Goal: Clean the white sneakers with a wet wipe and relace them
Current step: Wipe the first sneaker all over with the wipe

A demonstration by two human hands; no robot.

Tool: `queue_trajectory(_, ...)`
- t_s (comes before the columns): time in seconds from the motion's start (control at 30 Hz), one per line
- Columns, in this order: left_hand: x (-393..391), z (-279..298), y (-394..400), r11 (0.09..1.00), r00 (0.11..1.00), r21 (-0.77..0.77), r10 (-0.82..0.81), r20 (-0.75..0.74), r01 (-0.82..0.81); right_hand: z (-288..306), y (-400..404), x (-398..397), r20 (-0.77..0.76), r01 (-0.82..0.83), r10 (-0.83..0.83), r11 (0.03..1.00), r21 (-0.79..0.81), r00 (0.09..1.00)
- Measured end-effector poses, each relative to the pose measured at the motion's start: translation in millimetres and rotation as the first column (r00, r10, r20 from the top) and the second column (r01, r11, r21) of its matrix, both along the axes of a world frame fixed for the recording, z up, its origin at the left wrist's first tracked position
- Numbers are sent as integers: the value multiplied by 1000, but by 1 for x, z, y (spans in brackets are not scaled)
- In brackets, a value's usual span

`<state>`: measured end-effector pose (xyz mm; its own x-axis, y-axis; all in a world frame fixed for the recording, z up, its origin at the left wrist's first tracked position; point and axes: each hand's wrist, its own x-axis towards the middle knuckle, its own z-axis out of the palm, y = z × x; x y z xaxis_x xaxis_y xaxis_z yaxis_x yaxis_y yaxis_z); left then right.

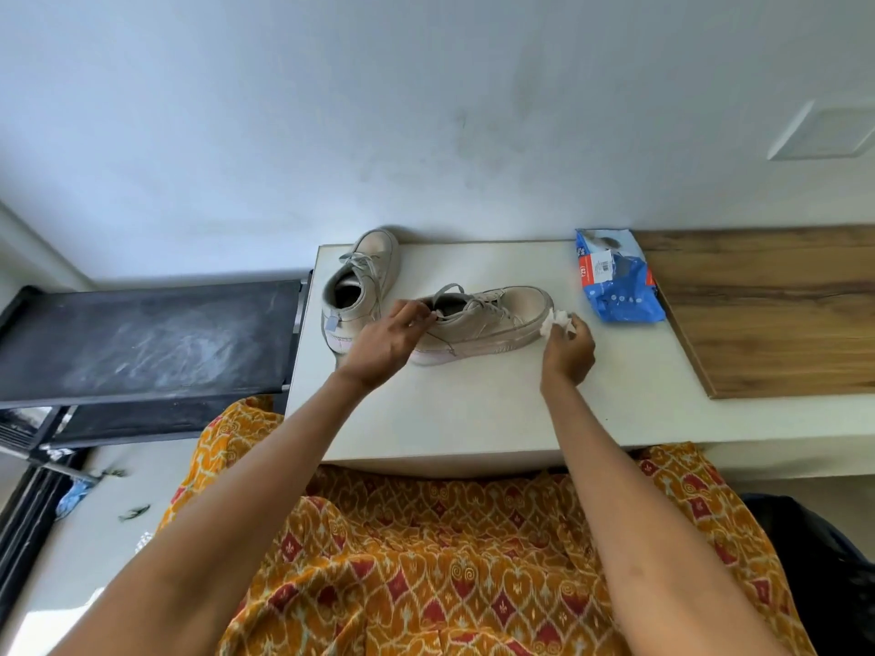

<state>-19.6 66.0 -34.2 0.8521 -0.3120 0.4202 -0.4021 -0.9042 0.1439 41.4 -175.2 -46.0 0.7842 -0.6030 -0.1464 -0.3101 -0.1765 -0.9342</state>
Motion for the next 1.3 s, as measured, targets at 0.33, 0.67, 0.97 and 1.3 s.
queue_trajectory(0.33,-7,-16,-20,997,990,-70,40,137,-31,-28,51,-42,90,-171,181,980,-101,979)
queue_trajectory(0.67,-18,-22,-17,985,997,160,66,-27,-61,-12,20,-14,157,-61,79,992,-114,984)
queue_trajectory(0.97,-17,-16,-24,980,981,135,160,-107,-146,-4,-24,56,-124,-324,300,860,-394,946)
queue_trajectory(1.3,-6,-24,-54,960,961,37,277,19,-278,-34,18,-38,36,-384,454,790,-479,890)
